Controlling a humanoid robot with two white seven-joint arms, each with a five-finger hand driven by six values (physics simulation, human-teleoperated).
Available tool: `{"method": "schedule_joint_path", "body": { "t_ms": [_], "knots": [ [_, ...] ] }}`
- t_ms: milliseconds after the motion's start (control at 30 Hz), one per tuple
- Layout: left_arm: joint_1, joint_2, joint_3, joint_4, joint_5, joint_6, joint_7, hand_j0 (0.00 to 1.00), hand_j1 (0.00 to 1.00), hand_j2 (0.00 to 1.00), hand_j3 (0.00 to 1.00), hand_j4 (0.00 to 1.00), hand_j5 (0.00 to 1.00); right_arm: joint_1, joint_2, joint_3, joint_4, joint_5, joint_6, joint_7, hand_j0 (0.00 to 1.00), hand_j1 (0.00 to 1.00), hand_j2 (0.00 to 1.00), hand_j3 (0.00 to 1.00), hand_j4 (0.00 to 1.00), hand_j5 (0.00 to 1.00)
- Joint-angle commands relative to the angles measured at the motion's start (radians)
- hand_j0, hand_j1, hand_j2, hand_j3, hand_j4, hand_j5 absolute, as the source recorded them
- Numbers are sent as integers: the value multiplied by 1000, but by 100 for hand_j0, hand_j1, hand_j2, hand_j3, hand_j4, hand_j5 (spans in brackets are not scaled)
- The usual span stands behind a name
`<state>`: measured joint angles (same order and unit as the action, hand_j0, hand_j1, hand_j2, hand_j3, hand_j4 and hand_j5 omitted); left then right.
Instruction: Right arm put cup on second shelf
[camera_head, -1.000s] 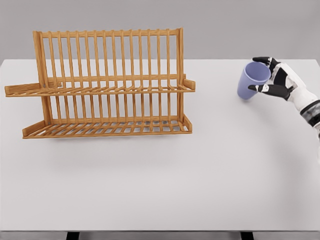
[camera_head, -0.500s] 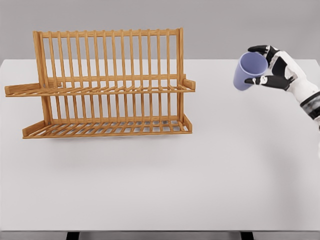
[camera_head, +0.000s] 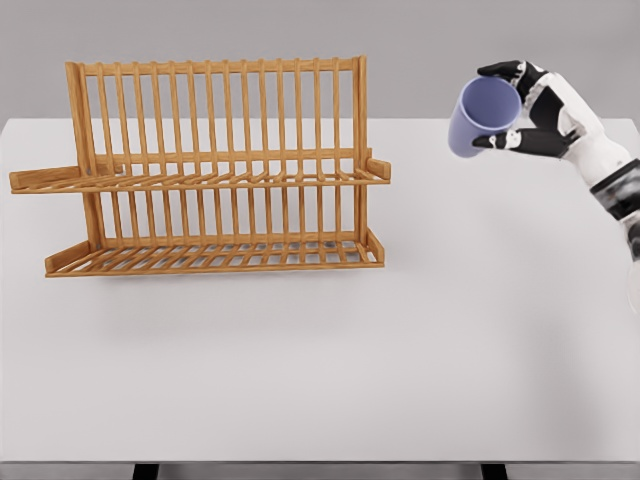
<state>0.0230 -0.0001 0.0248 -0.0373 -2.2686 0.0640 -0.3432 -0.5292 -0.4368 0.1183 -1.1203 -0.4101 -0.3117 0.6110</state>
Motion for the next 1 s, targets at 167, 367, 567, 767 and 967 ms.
{"method": "schedule_joint_path", "body": {
  "t_ms": [167, 367, 567, 767, 967],
  "knots": [
    [0, 0, 0, 0, 0, 0, 0, 100, 100, 100, 100, 100, 100, -5, 35, 1, -58, -7, 0, 0, 67, 67, 67, 67, 67, 67],
    [0, 0, 0, 0, 0, 0, 0, 100, 100, 100, 100, 100, 100, -6, 56, 4, -99, -4, -1, 0, 67, 67, 67, 67, 67, 67],
    [0, 0, 0, 0, 0, 0, 0, 100, 100, 100, 100, 100, 100, -6, 73, 12, -134, -2, -40, 0, 67, 67, 67, 67, 67, 67],
    [0, 0, 0, 0, 0, 0, 0, 100, 100, 100, 100, 100, 100, -6, 82, 47, -183, -1, -70, 0, 67, 67, 67, 67, 67, 67],
    [0, 0, 0, 0, 0, 0, 0, 100, 100, 100, 100, 100, 100, -5, 93, 84, -246, 1, -72, 0, 67, 67, 67, 67, 67, 67]
  ]
}}
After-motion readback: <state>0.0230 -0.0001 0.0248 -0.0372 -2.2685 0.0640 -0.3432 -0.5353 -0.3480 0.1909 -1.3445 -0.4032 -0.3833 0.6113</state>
